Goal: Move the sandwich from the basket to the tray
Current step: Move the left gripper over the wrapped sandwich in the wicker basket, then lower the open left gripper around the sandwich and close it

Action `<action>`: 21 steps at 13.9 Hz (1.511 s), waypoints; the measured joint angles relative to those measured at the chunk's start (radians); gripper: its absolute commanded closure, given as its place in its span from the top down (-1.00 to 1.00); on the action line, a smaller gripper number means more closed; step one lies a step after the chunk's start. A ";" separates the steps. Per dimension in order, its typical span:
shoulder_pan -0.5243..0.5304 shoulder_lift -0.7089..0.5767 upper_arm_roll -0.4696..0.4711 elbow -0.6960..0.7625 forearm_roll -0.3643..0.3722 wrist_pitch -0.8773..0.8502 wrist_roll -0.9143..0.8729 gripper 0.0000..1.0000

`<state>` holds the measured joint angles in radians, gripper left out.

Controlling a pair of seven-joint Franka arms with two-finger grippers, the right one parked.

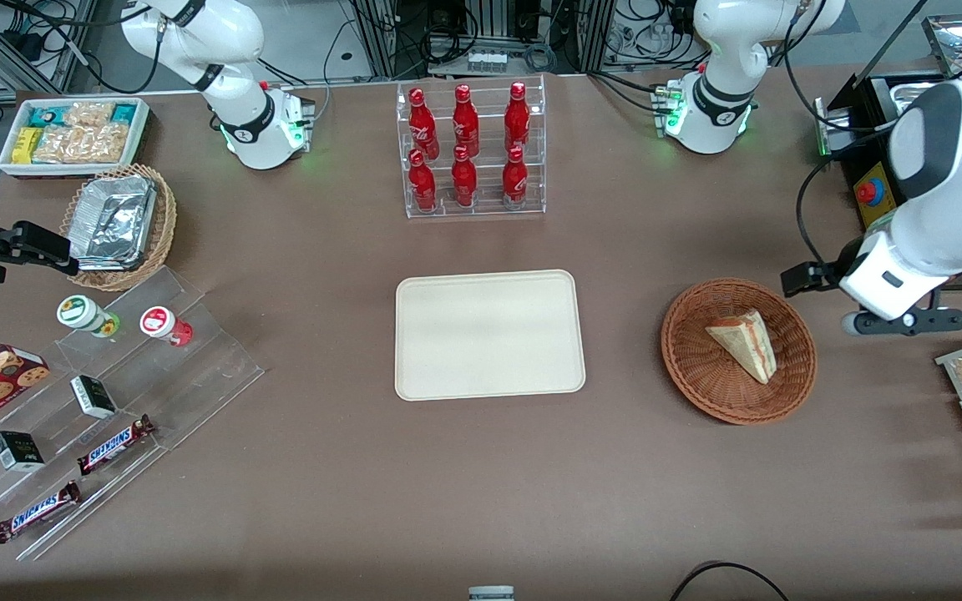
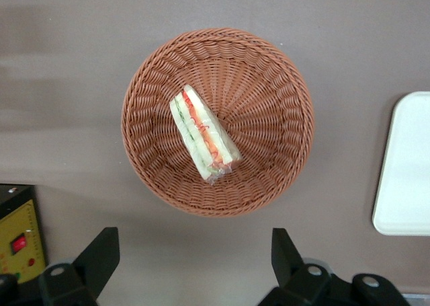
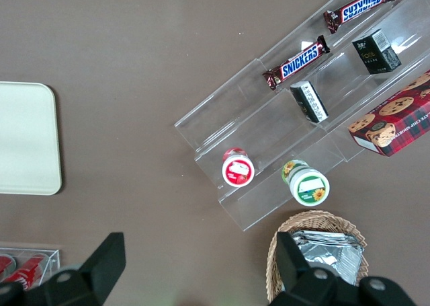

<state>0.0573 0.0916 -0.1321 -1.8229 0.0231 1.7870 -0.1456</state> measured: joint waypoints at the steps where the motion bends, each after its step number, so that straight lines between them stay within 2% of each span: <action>1: 0.000 0.001 -0.001 -0.028 0.000 0.034 -0.026 1.00; 9: 0.000 0.006 -0.002 -0.248 0.000 0.341 -0.188 1.00; 12: 0.000 0.016 -0.002 -0.290 0.001 0.404 -0.280 1.00; 14: 0.000 0.031 -0.002 -0.295 0.021 0.420 -0.371 1.00; 17: -0.006 0.067 -0.004 -0.301 0.097 0.463 -0.525 1.00; 21: -0.014 0.094 -0.005 -0.329 0.110 0.520 -0.570 1.00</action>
<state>0.0438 0.1861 -0.1372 -2.1520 0.1328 2.3073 -0.7156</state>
